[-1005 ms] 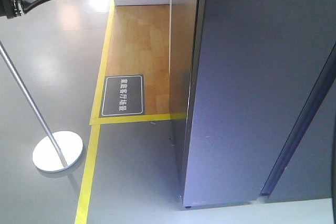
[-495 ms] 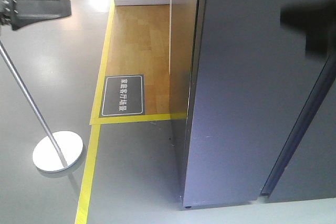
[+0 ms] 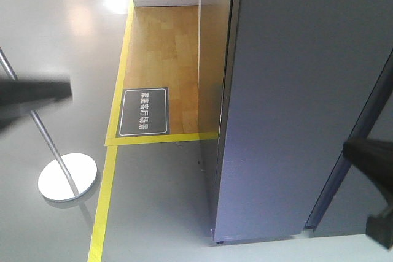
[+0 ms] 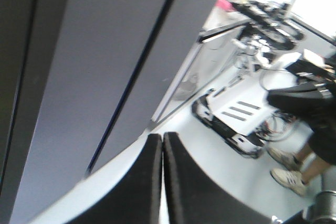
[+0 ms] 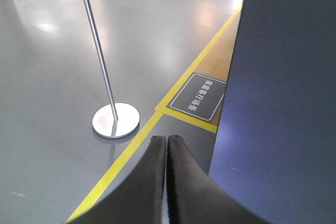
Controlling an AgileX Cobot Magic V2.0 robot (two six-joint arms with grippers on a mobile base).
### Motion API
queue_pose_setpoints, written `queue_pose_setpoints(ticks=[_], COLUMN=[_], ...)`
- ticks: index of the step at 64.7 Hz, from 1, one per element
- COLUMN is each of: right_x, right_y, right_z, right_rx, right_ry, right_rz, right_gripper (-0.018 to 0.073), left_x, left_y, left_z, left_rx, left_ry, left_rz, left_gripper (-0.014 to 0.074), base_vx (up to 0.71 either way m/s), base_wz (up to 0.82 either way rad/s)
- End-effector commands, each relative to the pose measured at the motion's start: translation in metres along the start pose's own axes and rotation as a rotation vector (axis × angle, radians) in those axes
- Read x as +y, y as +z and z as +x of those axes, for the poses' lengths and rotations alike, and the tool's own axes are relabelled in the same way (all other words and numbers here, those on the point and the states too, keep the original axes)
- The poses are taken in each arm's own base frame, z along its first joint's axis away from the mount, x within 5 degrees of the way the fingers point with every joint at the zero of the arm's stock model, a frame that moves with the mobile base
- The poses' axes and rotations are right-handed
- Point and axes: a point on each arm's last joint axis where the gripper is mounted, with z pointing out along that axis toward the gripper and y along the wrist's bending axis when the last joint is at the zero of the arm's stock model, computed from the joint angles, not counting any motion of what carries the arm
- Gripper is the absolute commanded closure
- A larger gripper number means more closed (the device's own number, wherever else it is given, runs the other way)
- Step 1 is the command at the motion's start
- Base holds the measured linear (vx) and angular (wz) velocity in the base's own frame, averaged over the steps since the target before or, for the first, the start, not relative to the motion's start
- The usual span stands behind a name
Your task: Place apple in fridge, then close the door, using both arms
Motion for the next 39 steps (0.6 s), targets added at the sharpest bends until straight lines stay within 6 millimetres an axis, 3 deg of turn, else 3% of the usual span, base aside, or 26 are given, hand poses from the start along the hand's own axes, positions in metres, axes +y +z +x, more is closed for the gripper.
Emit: queue_pose_setpoints(ticks=[1,10,16,39], right_x=[0.002,0.004,0.005,0.005], right_y=[-0.007,-0.009,-0.009,-0.009], right_z=[-0.007,-0.007,-0.007,-0.006], right_rx=[-0.063,-0.062,-0.060,-0.058], right_ry=[-0.001,-0.005,-0.005,-0.005], right_rz=[0.022,0.004,0.002,-0.002], right_gripper=[0.0565,0.0565,0.0565,0.0565], left_x=[0.002,0.013,0.016,0.009], left_y=[-0.006,-0.009,-0.010,-0.011], left_z=[0.022,0.066,0.083,0.086], left_rx=[-0.092,-0.179,-0.207,-0.216], left_ry=[-0.090,-0.283,-0.357,-0.395], left_rz=[-0.048,-0.071,-0.075,0.024], left_gripper=[0.0604,0.0604,0.0603,0.0603], base_vx=[0.00,0.00,0.00,0.00], base_wz=[0.00,0.00,0.00,0.00])
